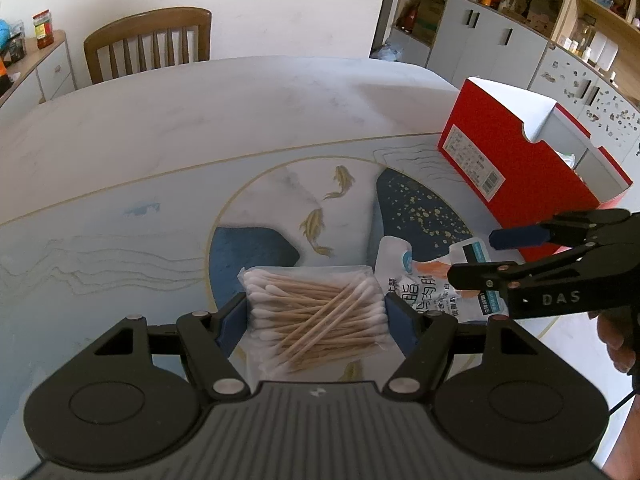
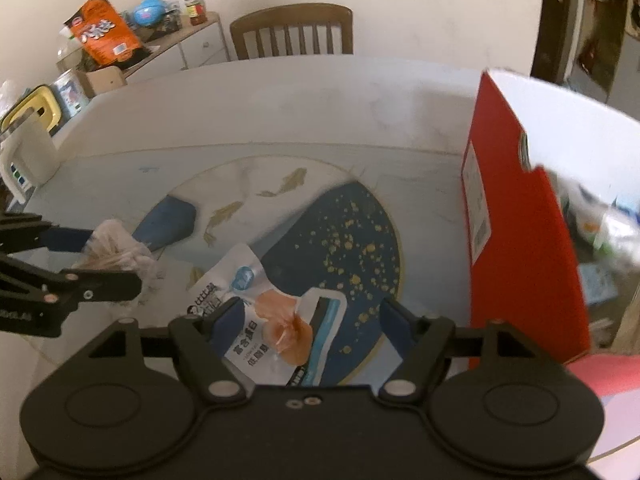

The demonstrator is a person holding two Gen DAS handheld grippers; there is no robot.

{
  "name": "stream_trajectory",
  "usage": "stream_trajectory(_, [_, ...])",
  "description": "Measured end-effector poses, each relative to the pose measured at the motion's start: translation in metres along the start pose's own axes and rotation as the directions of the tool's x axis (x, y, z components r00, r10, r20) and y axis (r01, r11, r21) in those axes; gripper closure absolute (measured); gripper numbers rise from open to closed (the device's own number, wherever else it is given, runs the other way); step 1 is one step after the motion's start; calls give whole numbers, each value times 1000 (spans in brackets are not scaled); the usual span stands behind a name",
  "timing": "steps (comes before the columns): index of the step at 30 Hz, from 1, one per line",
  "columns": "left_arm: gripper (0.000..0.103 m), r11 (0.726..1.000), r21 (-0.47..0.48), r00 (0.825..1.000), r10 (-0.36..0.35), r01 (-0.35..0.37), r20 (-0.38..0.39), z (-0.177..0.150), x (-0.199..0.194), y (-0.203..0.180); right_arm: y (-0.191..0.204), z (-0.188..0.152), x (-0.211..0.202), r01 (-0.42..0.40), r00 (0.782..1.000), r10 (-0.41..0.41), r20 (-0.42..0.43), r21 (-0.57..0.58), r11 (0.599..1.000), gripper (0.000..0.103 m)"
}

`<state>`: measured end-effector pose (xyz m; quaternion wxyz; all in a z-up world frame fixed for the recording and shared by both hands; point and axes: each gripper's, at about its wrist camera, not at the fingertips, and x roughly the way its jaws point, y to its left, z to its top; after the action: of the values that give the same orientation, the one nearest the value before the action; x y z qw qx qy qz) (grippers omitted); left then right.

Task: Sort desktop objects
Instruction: 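Lift the cotton-swab bag with the left tool while the right tool lifts the snack pouch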

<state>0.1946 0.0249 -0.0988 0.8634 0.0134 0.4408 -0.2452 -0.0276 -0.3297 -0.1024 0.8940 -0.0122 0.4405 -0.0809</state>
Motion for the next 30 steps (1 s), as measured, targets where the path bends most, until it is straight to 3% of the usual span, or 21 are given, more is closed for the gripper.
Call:
stream_trajectory(7, [31,1000,-2,1000,-2,2,-6,-1,1,1,-14,1,9,-15,1000,17,-17,116,993,49])
stream_trajectory(10, [31,1000,0,1000,-5,5,-8,-1,2,1,-18,0,12,-15,1000,19,-24,144,989,67])
stream_trajectory(11, [31,1000,1,1000,-6,6,-8,-1,2,1,-19,0,13,-19,999,24,-29,154,988,78])
stream_trajectory(14, [31,1000,3,1000,-8,8,-10,-1,2,2,-18,0,13,-20,999,24,-23,165,986,79])
stream_trajectory(17, [31,1000,5,1000,-11,12,-9,-1,2,2,-16,1,9,-20,1000,20,4,155,988,102])
stream_trajectory(30, [31,999,22,999,-39,39,8,8,-1,-8,-7,10,-20,-46,996,33,86,150,988,103])
